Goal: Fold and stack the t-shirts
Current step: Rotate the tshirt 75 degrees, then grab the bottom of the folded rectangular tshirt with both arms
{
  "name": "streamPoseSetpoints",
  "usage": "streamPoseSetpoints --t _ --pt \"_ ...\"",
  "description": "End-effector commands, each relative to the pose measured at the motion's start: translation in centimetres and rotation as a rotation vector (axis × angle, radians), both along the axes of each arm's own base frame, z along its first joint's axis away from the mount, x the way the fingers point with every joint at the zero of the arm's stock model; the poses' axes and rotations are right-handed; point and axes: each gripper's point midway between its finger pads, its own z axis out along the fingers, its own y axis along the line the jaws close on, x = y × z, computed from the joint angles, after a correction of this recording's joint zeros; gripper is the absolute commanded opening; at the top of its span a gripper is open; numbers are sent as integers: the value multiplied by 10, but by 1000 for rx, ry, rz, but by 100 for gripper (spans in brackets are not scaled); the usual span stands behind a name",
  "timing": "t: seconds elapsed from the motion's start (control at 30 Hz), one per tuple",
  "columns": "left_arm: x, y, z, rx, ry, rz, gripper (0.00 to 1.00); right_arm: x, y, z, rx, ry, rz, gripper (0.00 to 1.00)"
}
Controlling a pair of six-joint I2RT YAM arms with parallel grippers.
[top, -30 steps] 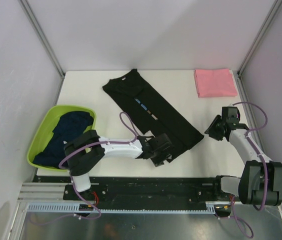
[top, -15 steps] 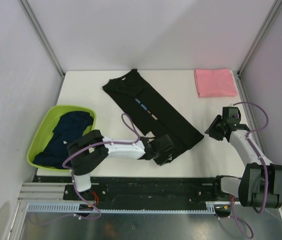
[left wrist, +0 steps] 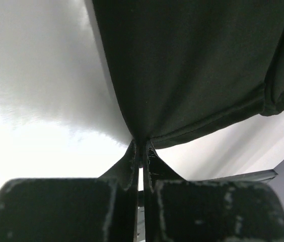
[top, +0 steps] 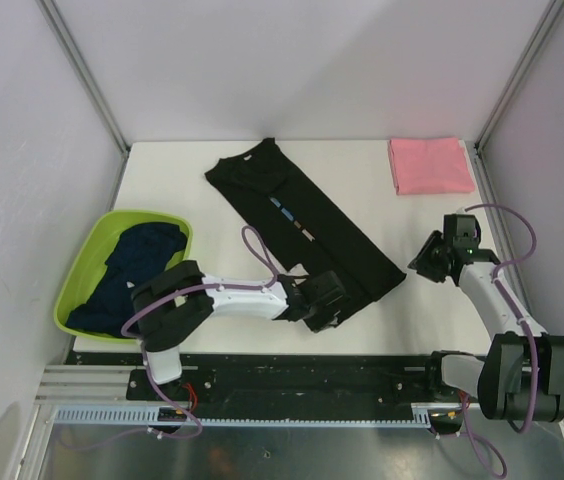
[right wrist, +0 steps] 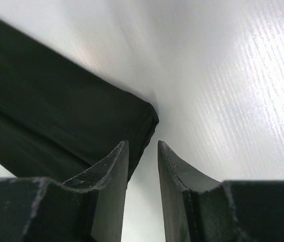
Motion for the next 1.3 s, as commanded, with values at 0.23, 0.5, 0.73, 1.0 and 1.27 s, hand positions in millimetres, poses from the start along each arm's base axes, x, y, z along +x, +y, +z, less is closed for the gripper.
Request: streamPoseSetpoints --t 0.23,0.5,0.73,1.0,1.27 --pt "-42 92 -5 165 31 -91 0 -17 41 14 30 -50 95 34" --pt "-73 148 -7 204 59 -157 0 -54 91 3 46 -18 215 34" --pt "-87 174 -10 218 74 -186 1 -88 129 -17 4 17 315 34" --pt "-88 174 -10 225 76 -217 1 -113 137 -42 -90 85 371 34" --pt "-88 174 -10 228 74 -227 2 -129 140 -58 -95 114 402 36"
